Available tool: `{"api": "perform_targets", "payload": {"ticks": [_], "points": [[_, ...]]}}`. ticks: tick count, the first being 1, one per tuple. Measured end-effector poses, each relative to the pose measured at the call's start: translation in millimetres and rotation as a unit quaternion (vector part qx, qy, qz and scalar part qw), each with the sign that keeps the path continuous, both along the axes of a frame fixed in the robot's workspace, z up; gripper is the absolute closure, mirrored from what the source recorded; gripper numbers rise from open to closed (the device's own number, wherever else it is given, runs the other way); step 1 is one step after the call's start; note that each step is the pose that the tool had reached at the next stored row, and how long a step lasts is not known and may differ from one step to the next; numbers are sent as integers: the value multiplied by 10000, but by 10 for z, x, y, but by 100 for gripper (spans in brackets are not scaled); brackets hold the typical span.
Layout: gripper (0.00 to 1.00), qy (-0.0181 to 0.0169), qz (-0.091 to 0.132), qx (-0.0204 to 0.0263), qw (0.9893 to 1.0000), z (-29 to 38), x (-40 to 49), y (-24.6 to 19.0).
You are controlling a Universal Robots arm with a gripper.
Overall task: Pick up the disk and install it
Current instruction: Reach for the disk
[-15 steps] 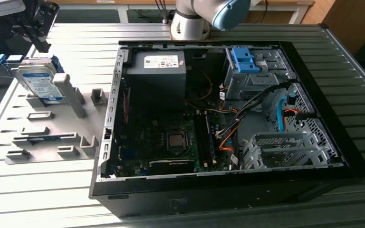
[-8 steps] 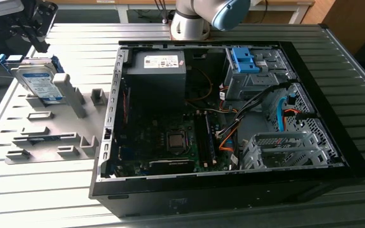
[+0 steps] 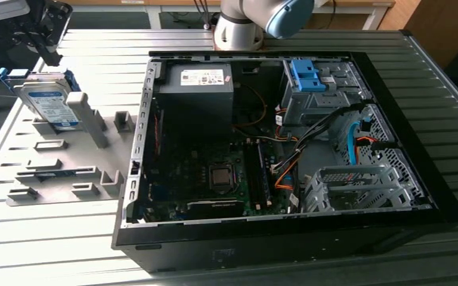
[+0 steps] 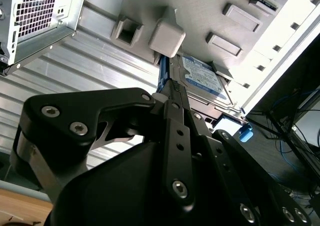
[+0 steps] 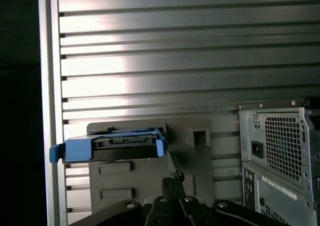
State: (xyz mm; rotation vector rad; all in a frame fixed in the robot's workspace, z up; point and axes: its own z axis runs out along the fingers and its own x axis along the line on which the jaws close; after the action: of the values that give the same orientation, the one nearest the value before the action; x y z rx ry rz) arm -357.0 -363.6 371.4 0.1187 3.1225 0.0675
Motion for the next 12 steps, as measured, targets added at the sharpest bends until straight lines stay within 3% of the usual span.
{"api": "perform_targets", "payload": {"ticks": [3, 12], "points": [[89, -1, 0, 0, 10000, -2, -65, 1], [89, -1, 0, 0, 10000, -24, -474, 44]]}}
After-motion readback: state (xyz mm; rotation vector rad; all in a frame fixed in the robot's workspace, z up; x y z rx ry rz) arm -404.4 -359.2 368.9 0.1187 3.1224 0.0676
